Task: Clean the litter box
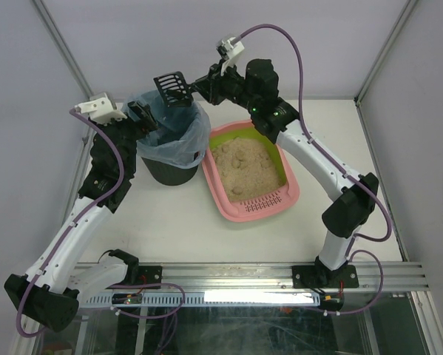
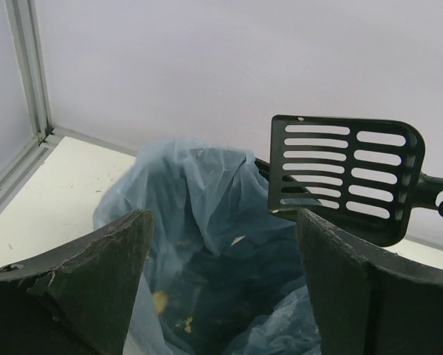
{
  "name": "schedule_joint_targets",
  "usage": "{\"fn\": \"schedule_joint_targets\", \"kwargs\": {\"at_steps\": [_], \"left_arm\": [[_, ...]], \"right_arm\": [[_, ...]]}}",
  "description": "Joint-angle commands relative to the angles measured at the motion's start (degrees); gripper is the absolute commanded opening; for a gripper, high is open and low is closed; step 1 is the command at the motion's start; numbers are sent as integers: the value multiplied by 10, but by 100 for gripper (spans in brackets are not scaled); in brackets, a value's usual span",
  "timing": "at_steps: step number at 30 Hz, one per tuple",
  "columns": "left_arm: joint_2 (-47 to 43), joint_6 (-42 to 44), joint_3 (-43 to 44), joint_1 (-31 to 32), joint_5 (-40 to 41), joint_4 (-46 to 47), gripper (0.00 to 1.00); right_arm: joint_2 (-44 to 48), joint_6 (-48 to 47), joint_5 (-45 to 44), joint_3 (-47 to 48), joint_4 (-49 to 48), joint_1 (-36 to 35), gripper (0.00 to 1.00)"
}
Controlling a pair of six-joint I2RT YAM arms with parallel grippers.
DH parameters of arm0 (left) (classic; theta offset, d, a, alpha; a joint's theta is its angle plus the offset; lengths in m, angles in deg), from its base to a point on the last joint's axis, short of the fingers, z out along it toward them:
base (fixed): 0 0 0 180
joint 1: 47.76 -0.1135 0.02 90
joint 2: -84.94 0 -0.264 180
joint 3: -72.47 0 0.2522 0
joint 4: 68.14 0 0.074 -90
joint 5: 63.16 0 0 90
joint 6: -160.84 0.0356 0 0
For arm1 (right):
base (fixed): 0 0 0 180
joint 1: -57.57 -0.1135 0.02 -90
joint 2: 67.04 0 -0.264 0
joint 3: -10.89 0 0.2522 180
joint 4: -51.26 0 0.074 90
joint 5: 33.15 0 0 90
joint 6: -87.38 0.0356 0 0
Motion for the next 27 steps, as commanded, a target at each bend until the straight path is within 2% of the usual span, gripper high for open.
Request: {"fn": "schedule_joint_targets", "kwargs": {"at_steps": [1, 5, 10, 13, 16, 19, 23, 27], "left_arm": [[-16, 6, -1, -8, -11, 32, 81], [-15, 13, -2, -7, -36, 35, 81], [-6, 24, 2, -8, -85, 36, 81], [6, 33, 8, -8, -122, 37, 81], [24, 36, 18, -8, -166, 34, 80], [41, 27, 28, -7, -206, 28, 78], [76, 19, 59, 2, -246, -3, 75], [104, 26, 82, 40, -257, -26, 73]], "right_arm": [[12, -13, -36, 31, -13, -1, 0], [49, 47, -62, -9, -34, 0, 0], [131, 108, -94, -113, -106, 8, 0], [172, 143, -99, -140, -77, 22, 0], [230, 209, -89, -220, -78, 62, 0], [286, 258, -80, -285, -50, 101, 0], [362, 238, -147, -341, 44, 113, 0], [404, 209, -212, -372, 135, 115, 0]]}}
